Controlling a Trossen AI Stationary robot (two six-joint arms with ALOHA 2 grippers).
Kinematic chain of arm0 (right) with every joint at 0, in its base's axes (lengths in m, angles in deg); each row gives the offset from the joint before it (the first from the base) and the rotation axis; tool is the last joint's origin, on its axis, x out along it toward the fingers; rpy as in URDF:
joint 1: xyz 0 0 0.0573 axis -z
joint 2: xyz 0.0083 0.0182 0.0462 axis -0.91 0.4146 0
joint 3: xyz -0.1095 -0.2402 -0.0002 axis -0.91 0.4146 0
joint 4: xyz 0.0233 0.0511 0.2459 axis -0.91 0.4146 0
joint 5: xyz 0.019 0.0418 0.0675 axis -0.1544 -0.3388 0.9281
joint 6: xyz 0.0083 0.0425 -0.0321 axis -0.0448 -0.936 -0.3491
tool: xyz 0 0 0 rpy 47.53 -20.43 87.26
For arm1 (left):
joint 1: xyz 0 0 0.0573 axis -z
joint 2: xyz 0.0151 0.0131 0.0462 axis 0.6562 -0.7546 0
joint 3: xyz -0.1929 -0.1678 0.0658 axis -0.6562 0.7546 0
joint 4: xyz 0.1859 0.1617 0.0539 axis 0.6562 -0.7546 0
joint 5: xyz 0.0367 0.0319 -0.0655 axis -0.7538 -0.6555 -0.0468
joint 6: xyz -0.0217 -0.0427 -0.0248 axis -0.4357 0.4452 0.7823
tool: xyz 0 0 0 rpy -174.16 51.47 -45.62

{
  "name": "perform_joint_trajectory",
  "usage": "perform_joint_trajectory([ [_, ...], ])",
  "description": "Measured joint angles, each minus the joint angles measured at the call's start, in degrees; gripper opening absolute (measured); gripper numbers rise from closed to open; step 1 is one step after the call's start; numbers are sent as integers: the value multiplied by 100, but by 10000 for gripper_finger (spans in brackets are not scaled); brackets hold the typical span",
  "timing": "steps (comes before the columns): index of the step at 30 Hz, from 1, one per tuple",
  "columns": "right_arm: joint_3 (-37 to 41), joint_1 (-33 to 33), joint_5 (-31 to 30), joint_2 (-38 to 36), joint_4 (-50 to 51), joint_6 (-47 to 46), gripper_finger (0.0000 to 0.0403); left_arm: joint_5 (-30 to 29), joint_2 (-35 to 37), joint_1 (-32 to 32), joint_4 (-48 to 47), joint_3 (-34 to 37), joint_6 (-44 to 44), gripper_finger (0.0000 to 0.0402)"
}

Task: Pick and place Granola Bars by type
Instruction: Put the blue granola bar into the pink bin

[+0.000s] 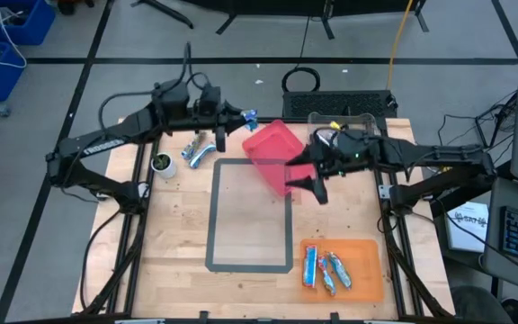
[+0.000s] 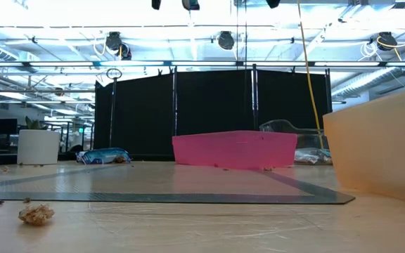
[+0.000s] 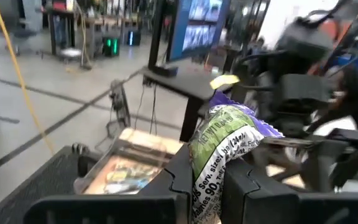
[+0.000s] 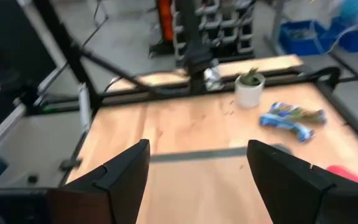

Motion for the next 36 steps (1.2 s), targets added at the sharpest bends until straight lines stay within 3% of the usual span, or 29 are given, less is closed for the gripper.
perform_joint_trajectory([
  [13,-2,-939,-35,-92,1120,-534,263,115,-1612,-597,-3000,-2073,-219,41],
  [23,0,-1475,-22,-164,1876,-1177,263,278,-2632,-586,-3264,-2594,220,40],
  [36,0,-1821,-220,-164,2452,-1211,263,179,-3460,-629,-3300,-2627,577,40],
])
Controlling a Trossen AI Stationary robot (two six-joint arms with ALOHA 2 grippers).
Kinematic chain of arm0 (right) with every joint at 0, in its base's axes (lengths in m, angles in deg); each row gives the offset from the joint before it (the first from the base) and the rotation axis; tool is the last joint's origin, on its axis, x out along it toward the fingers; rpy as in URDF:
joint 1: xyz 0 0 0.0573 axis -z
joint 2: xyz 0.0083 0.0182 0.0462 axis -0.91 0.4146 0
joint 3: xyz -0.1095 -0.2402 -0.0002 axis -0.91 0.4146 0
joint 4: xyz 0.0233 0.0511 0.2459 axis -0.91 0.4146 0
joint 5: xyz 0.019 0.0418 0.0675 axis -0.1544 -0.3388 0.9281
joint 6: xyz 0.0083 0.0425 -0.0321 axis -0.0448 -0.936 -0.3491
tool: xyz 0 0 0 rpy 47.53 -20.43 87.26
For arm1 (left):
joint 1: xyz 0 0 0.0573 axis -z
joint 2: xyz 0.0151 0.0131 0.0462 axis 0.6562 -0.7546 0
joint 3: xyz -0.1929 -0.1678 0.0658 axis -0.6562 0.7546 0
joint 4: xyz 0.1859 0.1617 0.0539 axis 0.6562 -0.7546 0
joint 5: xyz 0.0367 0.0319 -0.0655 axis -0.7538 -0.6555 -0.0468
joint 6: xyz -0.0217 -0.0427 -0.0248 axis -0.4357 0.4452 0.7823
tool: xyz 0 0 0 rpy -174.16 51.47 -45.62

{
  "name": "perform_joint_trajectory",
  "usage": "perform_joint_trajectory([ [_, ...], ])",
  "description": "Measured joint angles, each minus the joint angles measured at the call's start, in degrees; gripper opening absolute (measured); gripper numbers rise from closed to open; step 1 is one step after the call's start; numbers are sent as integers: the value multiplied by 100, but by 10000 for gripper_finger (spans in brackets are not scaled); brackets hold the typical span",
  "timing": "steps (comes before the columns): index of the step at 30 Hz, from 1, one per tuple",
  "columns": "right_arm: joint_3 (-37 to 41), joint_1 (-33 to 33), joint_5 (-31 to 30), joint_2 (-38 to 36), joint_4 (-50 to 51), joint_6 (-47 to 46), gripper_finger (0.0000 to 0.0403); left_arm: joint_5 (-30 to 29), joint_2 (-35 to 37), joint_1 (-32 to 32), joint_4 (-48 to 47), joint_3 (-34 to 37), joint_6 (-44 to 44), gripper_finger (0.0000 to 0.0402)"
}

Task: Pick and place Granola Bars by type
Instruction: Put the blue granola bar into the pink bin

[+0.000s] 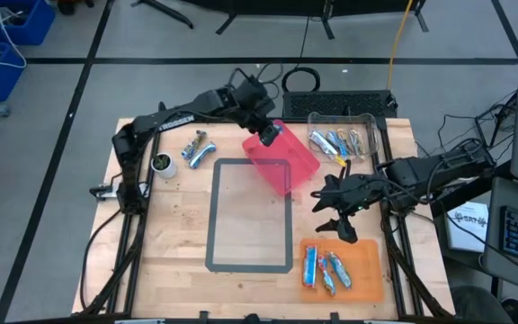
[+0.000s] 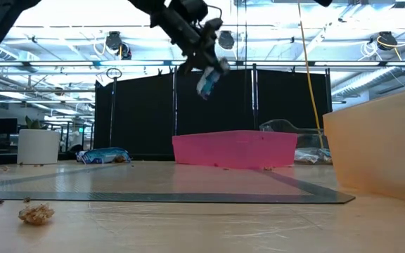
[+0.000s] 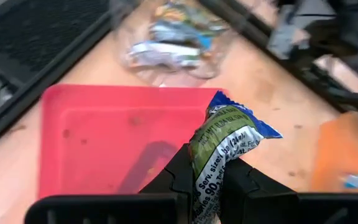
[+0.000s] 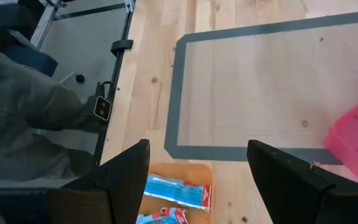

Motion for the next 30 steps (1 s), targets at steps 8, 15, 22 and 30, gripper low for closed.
perform_joint_trajectory([
  [8,0,-159,-287,15,-558,-25,263,-237,-550,-156,-7,0,123,39],
  [15,0,-158,-591,24,-670,63,263,-489,-1002,-160,20,2,192,39],
  [22,0,-158,-589,24,-736,133,263,-677,-1310,-288,-119,2,359,39],
  [30,0,-158,-574,24,-774,135,263,-676,-1631,-381,-250,2,350,39],
])
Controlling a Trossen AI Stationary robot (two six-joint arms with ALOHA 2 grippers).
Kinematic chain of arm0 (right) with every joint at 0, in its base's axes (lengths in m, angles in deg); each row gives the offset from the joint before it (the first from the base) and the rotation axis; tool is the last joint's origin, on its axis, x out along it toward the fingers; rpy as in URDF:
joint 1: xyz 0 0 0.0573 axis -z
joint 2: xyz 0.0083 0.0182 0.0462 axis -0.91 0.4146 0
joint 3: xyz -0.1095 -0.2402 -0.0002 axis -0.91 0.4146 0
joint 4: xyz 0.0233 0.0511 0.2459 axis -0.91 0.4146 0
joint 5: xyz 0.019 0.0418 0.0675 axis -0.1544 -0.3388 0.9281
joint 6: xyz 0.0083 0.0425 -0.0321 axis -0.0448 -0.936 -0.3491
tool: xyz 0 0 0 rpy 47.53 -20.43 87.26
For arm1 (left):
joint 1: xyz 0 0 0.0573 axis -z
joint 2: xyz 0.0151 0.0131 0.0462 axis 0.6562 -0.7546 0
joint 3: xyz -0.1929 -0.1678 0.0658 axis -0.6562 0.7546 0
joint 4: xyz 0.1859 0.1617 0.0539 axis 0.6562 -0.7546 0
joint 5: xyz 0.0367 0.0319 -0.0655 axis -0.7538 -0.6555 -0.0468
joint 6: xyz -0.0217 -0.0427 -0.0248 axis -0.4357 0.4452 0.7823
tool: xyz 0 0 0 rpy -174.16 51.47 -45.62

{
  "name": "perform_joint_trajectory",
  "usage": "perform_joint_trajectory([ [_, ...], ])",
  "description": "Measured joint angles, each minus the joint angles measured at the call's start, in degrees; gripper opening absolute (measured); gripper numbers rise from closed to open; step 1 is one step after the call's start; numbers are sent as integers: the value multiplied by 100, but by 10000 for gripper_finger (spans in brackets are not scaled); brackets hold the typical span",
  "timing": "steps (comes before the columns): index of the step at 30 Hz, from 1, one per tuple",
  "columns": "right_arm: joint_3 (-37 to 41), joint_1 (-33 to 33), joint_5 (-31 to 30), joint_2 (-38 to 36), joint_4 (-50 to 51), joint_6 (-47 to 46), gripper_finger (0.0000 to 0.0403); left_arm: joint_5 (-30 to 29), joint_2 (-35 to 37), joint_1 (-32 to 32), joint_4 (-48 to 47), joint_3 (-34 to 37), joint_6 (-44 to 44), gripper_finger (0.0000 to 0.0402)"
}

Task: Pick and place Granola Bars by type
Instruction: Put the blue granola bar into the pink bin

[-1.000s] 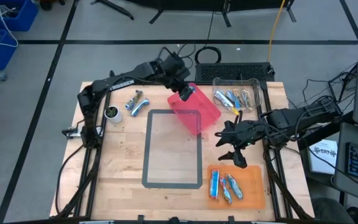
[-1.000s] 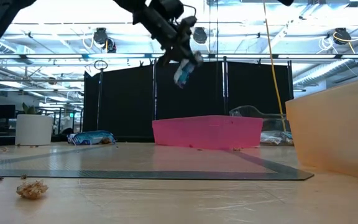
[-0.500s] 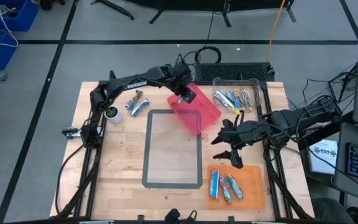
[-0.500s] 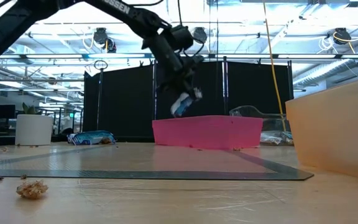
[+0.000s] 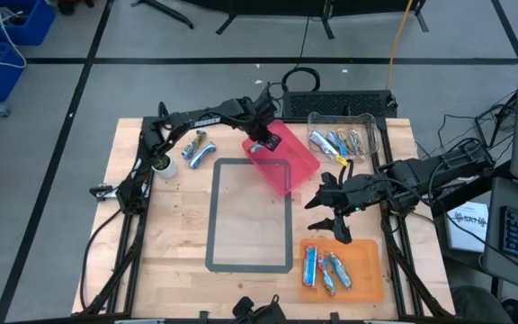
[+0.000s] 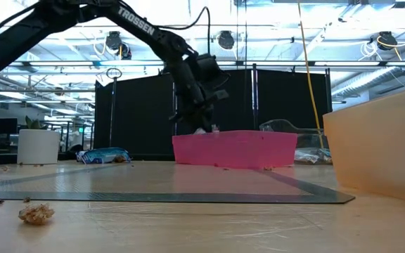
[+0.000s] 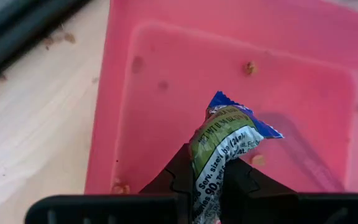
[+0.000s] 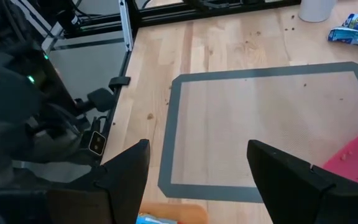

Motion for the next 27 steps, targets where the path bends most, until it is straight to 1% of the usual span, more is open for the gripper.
perform_joint_trajectory([
  [7,0,0,7,0,-43,0,263,-17,-199,-3,31,4,54,39],
  [10,0,0,7,0,-83,0,263,-269,-206,-26,42,4,90,39],
  [12,0,0,9,0,-88,0,263,-328,-206,-33,157,4,90,44],
  [17,0,0,39,0,-87,-22,263,-111,-206,-76,375,4,198,122],
  [20,0,0,49,0,-87,-72,263,-114,-206,-79,386,4,208,165],
  [23,0,0,50,0,-87,-72,263,-95,-206,-79,431,4,175,201],
  [27,0,0,50,0,-87,-52,263,-83,-195,-79,461,4,150,238],
])
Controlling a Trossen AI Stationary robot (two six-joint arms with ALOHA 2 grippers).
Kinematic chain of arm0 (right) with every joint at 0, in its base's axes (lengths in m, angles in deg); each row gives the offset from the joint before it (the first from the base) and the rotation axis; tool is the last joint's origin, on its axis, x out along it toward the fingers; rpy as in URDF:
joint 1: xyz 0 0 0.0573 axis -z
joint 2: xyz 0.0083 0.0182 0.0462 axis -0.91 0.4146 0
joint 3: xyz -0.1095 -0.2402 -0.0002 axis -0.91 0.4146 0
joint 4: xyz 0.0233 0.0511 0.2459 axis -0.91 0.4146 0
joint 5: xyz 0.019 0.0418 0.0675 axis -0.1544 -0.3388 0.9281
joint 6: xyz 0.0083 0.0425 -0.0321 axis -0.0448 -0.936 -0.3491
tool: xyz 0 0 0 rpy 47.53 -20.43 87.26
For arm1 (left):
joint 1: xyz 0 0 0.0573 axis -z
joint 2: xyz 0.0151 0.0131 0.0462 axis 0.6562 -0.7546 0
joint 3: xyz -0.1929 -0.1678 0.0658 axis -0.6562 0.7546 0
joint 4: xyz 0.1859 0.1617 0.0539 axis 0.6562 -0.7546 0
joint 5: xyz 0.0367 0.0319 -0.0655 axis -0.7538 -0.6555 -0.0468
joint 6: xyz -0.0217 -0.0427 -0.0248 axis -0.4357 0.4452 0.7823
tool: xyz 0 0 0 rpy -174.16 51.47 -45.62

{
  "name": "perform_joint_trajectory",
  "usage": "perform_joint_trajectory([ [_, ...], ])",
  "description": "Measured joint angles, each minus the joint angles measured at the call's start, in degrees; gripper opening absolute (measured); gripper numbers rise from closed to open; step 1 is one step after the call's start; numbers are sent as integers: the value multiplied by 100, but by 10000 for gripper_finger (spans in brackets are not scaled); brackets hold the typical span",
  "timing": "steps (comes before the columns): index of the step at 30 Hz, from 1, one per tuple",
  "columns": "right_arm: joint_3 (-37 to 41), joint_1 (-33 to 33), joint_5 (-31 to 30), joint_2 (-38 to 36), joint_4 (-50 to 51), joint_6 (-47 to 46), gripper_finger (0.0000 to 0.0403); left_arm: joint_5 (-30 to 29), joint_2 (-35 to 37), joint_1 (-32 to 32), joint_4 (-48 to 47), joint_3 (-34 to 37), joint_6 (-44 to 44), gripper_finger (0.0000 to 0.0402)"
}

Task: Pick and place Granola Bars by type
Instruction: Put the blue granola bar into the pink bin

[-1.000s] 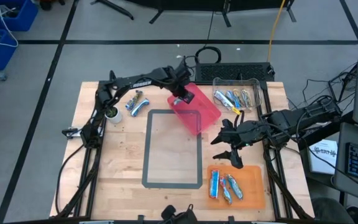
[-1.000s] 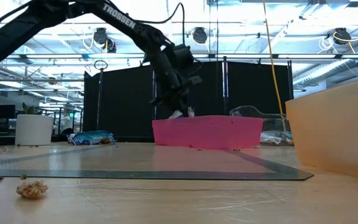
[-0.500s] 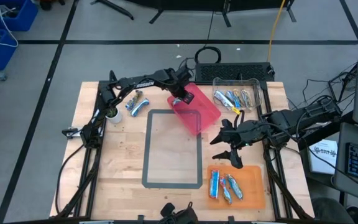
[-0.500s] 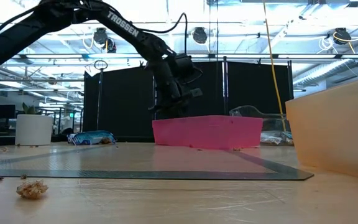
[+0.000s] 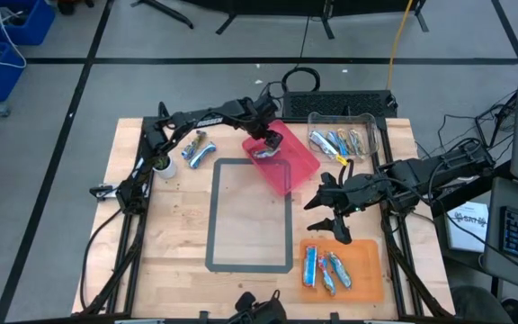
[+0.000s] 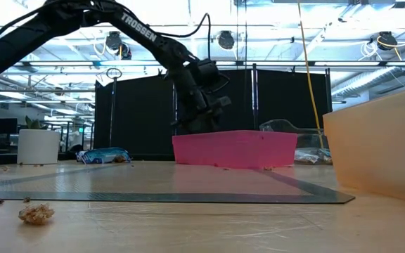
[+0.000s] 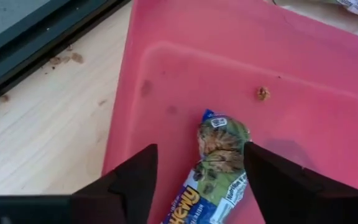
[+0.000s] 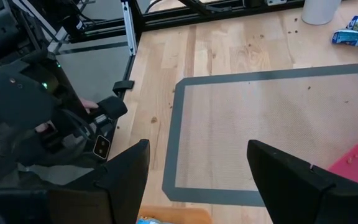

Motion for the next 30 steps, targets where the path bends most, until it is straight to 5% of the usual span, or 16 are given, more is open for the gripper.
perform_joint_trajectory([
  [13,0,11,-21,-2,-32,216,263,-709,995,-15,138,2,-370,275],
  [20,0,123,-29,-2,-41,286,263,-1851,1936,-41,-928,2,-635,254],
  [30,0,443,-23,-2,-90,753,263,-2017,2645,-156,-2958,-7,-948,263],
])
